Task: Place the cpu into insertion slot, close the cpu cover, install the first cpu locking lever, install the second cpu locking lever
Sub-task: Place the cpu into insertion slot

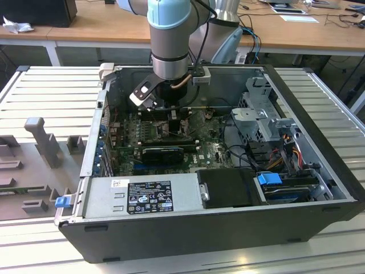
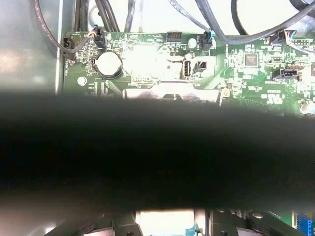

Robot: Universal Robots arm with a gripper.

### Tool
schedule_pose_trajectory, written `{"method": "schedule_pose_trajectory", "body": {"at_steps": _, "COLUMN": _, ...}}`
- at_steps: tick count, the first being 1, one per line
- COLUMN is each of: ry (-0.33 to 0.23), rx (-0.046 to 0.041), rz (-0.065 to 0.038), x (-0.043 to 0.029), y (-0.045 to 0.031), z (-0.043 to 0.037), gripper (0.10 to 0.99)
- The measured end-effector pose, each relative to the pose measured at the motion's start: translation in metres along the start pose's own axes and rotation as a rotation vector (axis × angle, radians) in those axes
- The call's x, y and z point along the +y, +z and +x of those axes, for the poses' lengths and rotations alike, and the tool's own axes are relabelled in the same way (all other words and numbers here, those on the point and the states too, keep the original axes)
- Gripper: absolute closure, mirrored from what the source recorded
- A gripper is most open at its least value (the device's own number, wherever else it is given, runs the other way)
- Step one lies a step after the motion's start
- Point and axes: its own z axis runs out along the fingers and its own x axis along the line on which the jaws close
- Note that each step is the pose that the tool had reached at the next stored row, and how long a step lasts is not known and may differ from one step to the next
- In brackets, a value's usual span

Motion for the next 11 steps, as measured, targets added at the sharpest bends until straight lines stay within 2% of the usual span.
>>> {"method": "schedule_pose_trajectory", "body": {"at_steps": 6, "ry": 0.000, "rx": 0.0012, "rz": 0.000, "x": 0.0000, "y": -0.0001, "z": 0.0001, "gripper": 0.545}}
{"method": "schedule_pose_trajectory", "body": {"at_steps": 7, "ry": 0.000, "rx": 0.0024, "rz": 0.000, "x": 0.0001, "y": -0.0007, "z": 0.0000, "gripper": 0.482}}
{"method": "schedule_pose_trajectory", "body": {"at_steps": 9, "ry": 0.001, "rx": 0.0054, "rz": 0.000, "x": 0.0003, "y": -0.0042, "z": 0.0000, "gripper": 0.482}}
{"method": "schedule_pose_trajectory", "body": {"at_steps": 10, "ry": 0.001, "rx": 0.0056, "rz": 0.000, "x": 0.0005, "y": -0.0078, "z": 0.0000, "gripper": 0.498}}
{"method": "schedule_pose_trajectory", "body": {"at_steps": 11, "ry": 0.001, "rx": 0.0058, "rz": 0.000, "x": 0.0007, "y": -0.0112, "z": 0.0000, "gripper": 0.561}}
